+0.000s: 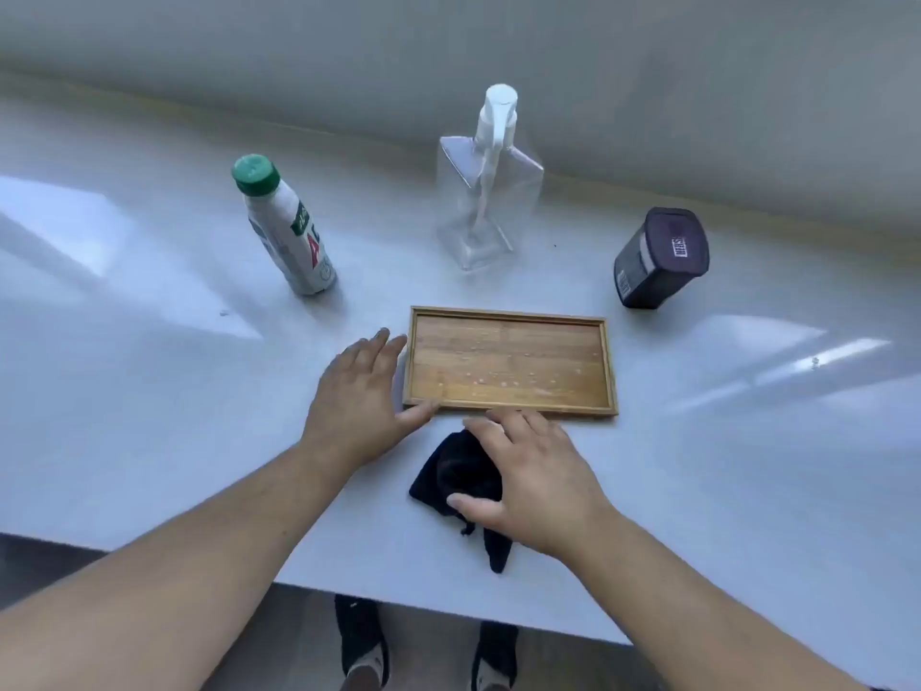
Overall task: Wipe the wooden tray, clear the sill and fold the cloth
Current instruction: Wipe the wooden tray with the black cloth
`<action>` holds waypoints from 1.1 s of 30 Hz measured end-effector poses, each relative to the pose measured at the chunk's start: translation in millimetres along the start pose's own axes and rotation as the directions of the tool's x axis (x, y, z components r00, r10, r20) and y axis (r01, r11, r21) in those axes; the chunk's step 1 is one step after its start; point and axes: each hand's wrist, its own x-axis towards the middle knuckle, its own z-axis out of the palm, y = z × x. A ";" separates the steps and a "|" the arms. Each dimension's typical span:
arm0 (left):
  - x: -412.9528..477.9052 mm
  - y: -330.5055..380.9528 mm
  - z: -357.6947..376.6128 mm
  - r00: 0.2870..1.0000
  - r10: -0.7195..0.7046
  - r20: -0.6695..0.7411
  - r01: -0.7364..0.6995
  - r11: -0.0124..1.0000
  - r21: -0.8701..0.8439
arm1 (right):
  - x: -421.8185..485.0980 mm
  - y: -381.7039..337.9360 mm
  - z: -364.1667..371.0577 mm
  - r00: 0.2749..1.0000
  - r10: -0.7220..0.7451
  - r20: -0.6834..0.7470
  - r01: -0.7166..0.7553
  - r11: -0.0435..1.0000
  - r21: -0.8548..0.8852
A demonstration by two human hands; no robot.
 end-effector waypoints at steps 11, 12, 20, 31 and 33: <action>6.6 5.1 39.4 0.984 -0.086 -0.156 0.086 0.996 -0.007 | 5.8 38.5 -4.4 0.920 0.178 -0.348 -0.049 0.936 0.348; 7.1 5.5 40.5 0.983 -0.086 -0.160 0.087 0.996 0.001 | 11.8 50.4 -14.0 0.877 0.256 -0.406 -0.078 0.910 0.406; 12.9 1.6 44.4 0.976 -0.044 -0.211 0.052 0.998 0.035 | 125.0 53.7 -28.9 0.797 0.456 -0.396 -0.342 0.881 0.326; 16.0 0.7 47.6 0.977 -0.062 -0.204 0.067 0.998 0.019 | 78.6 79.8 -22.3 0.953 0.192 -0.233 -0.099 0.928 0.359; 17.5 0.8 46.2 0.977 -0.068 -0.201 0.073 0.997 0.014 | 76.6 110.6 -30.8 0.858 0.426 -0.288 -0.285 0.860 0.422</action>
